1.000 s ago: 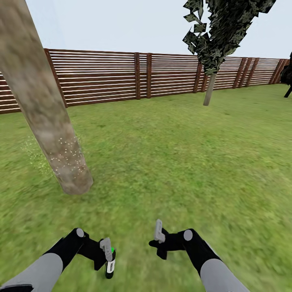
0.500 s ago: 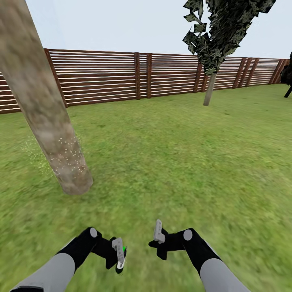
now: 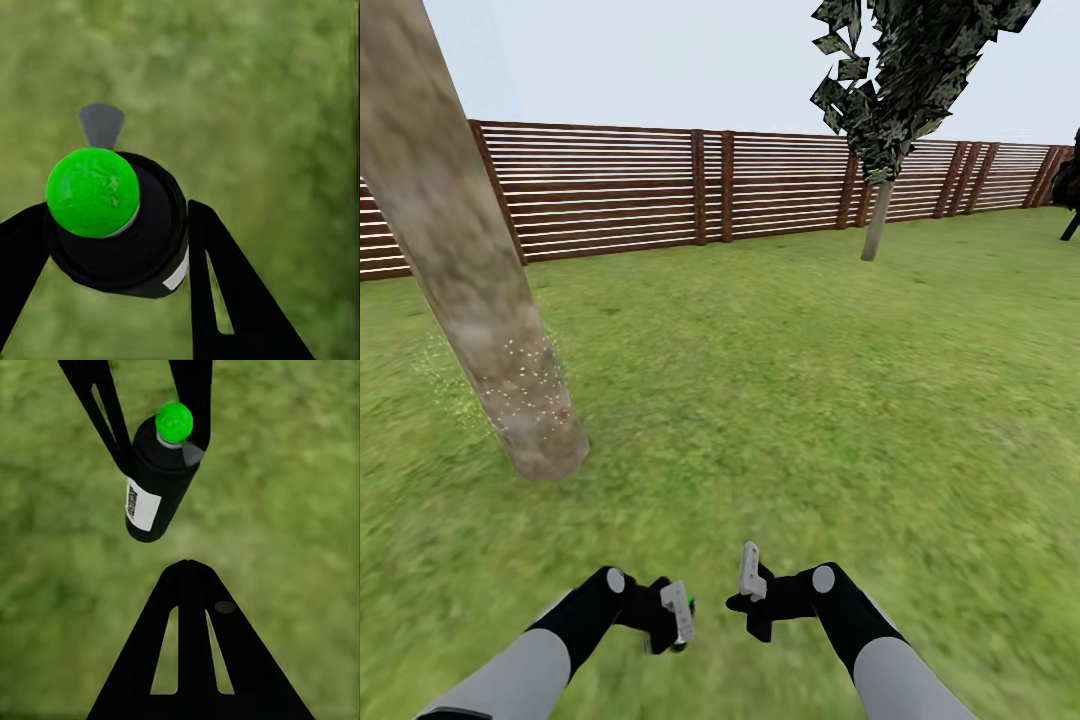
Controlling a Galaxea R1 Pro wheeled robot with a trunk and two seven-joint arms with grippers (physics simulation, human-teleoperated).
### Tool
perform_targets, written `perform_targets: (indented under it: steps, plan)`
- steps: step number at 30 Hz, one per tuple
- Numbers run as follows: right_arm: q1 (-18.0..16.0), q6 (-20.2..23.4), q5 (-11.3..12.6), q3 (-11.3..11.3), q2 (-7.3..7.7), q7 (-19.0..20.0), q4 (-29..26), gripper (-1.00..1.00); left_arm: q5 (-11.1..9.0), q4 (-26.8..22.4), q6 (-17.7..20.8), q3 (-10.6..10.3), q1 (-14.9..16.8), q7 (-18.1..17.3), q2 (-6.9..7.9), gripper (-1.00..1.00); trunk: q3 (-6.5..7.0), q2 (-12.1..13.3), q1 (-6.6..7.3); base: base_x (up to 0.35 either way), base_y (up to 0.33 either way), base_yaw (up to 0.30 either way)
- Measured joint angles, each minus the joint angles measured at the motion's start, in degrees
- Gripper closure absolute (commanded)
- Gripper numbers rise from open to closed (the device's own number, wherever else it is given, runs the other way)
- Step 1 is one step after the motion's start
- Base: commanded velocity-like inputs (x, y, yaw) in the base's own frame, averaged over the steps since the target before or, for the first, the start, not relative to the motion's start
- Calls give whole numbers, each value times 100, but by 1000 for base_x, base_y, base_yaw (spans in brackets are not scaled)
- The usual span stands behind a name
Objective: In the garden, pick up the pesticide atomizer on the floor and spray pesticide onto both trees until each tree trunk is fully covered.
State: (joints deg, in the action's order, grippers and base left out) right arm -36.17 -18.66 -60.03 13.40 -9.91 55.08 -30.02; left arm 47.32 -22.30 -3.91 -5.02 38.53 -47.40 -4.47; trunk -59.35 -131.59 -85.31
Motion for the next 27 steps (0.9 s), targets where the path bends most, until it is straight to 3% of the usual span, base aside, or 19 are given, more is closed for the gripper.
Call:
perform_targets:
  steps: [10, 14, 18, 27]
  plan:
    - [0, 0, 0, 0, 0, 0, -5, 100, 15, 509, -159, -1, -14, 45, -124, 100, 0, 0, 0, 0, 0, 0]
    - [0, 0, 0, 0, 0, 0, -2, 100, 2, 636, -176, 8, -19, 452, -131, 100, 0, 0, 0, 0, 0, 0]
    - [0, 0, 0, 0, 0, 0, -1, 100, 19, 724, -682, 12, -14, 521, -156, 100, 0, 0, 0, 0, 0, 0]
    - [0, 0, 0, 0, 0, 0, 2, 100, -26, 823, -770, 33, -13, 530, -294, 100, 0, 0, 0, 0, 0, 0]
